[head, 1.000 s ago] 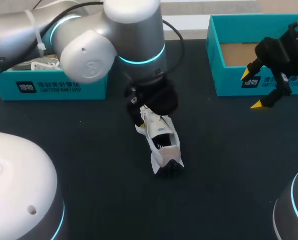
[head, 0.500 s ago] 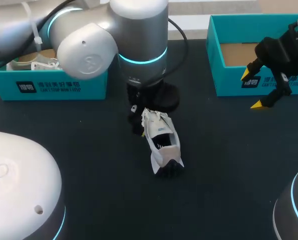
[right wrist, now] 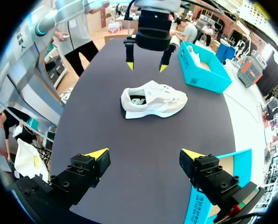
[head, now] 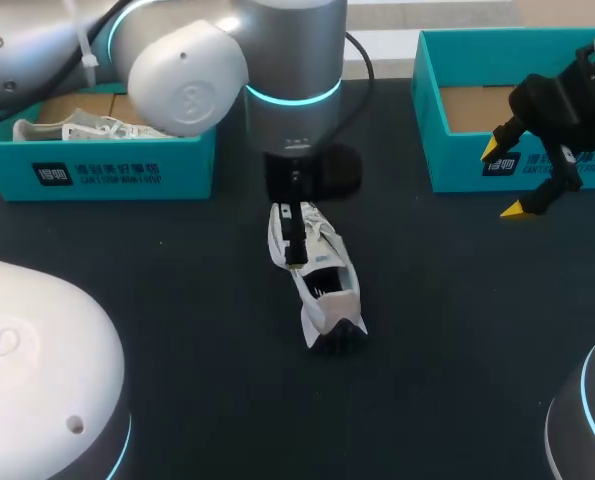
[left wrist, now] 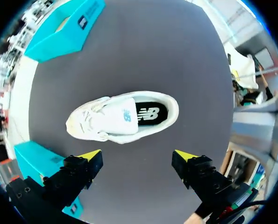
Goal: Take the shoe out of the shoebox, open the shoe tongue, remove and reinsert the insole, then place the shoe into the shoebox
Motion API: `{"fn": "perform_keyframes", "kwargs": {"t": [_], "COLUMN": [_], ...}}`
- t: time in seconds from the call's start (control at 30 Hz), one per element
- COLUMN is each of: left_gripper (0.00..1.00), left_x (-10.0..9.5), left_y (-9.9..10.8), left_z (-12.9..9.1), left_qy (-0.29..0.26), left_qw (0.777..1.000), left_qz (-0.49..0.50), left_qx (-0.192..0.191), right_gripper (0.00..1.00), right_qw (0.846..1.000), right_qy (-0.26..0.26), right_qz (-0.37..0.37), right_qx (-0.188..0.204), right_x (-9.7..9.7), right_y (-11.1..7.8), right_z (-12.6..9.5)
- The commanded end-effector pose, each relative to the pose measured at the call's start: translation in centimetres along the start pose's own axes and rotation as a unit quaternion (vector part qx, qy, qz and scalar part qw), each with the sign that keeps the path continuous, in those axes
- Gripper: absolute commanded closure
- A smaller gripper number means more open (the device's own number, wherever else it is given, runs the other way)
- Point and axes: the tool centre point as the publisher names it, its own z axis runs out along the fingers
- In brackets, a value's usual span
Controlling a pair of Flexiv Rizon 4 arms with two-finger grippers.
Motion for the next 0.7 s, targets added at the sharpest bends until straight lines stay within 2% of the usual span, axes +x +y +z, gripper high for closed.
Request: {"fn": "perform_keyframes", "kwargs": {"t": [0.03,0.13,0.37,0.43,0.53,0.7], "left_gripper": [0.0,0.0,0.0,0.0,0.0,0.0], "left_x": [0.5,2.9,6.9,7.5,8.3,8.3], "left_y": [-0.5,-1.0,-3.1,-3.5,-4.4,-4.4], "left_z": [-0.1,0.1,1.1,1.4,2.2,2.2], "left_qy": [0.06,0.046,0.037,0.037,0.03,0.03], "left_qw": [0.961,0.974,0.989,0.992,0.994,0.994], "left_qz": [-0.271,-0.22,-0.14,-0.122,-0.105,-0.105], "left_qx": [-0.017,-0.014,-0.006,-0.004,-0.022,-0.022], "right_gripper": [0.0,0.0,0.0,0.0,0.0,0.0], "right_qw": [1.0,1.0,1.0,1.0,1.0,1.0], "right_qy": [0.001,0.001,0.001,0.001,0.001,0.001], "right_qz": [0.001,0.001,0.001,0.001,0.001,0.001], "right_qx": [0.002,0.002,0.002,0.002,0.002,0.002], "right_x": [-0.1,-0.1,-0.1,-0.1,-0.1,-0.1], "right_y": [0.1,0.1,0.1,0.1,0.1,0.1], "right_z": [0.1,0.1,0.1,0.1,0.1,0.1]}}
